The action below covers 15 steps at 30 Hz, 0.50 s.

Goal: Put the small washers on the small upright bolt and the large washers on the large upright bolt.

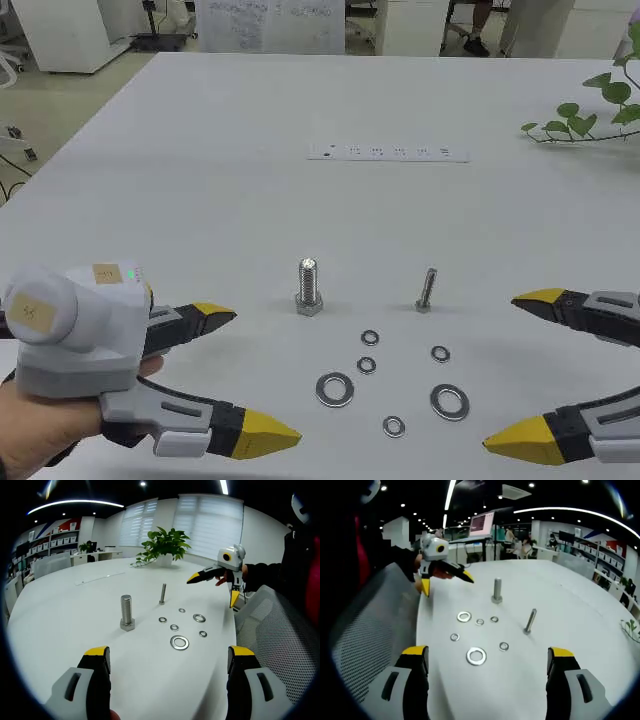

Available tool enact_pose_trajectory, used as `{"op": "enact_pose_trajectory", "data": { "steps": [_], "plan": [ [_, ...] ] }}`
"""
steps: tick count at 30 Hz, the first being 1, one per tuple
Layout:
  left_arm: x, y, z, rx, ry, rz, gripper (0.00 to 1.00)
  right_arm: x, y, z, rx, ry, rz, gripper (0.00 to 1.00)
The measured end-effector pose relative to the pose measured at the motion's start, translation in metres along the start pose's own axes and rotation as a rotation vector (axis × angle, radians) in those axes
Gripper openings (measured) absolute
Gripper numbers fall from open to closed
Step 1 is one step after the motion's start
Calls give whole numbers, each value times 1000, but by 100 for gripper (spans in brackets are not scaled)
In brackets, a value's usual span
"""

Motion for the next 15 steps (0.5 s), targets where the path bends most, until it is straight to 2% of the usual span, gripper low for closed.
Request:
{"op": "enact_pose_trajectory", "data": {
  "steps": [15],
  "plan": [
    [0, -1, 0, 3, -4, 3, 97, 2, 0, -2, -1, 5, -3, 98]
  ]
}}
Point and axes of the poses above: the centre of the closed fingertips' face, and the gripper's own axes: z roughly forward along the fingers, x roughly to its right, y roughly out of its underside, the point moved 3 cm from there along -z, roughly backward along the fingers, and after that the axes turned 1 degree about z, right-handed, at the moved point
